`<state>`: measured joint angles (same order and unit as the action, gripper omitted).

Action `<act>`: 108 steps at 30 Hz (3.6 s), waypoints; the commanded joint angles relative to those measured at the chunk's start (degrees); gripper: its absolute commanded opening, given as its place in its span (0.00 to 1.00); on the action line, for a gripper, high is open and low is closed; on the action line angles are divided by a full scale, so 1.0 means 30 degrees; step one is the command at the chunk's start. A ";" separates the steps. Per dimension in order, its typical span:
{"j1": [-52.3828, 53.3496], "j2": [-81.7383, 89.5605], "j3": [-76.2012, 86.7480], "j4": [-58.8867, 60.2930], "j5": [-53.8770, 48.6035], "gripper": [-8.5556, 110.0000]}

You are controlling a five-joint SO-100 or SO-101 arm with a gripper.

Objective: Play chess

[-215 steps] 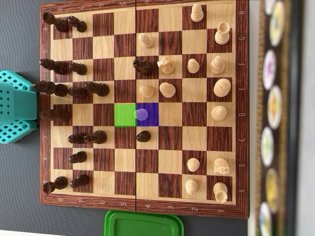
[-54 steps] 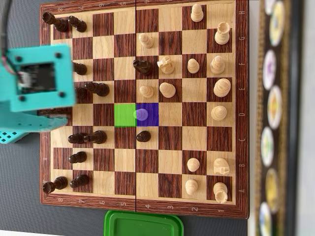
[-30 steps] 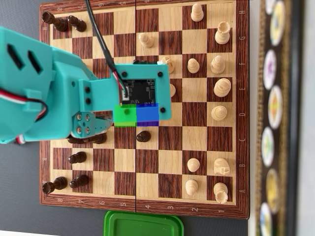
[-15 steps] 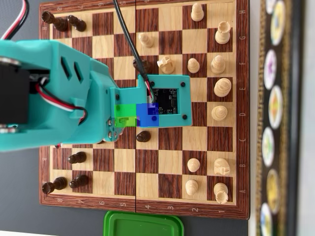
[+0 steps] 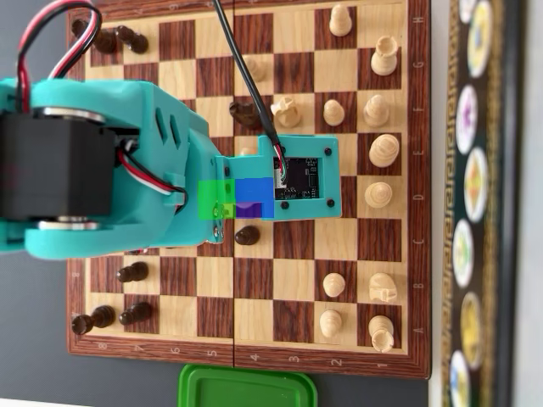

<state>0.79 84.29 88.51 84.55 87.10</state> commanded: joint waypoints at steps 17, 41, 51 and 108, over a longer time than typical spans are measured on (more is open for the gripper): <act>0.0176 -0.2021 -0.2549 -0.0117 -0.0029 0.19; 0.0469 -0.3398 -0.3574 -0.0029 -0.0469 0.19; 0.0410 -0.3369 -0.3604 0.0029 -0.0557 0.16; -0.0117 0.2402 0.2783 -0.1729 -0.0469 0.12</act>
<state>1.14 88.86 96.50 81.39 85.52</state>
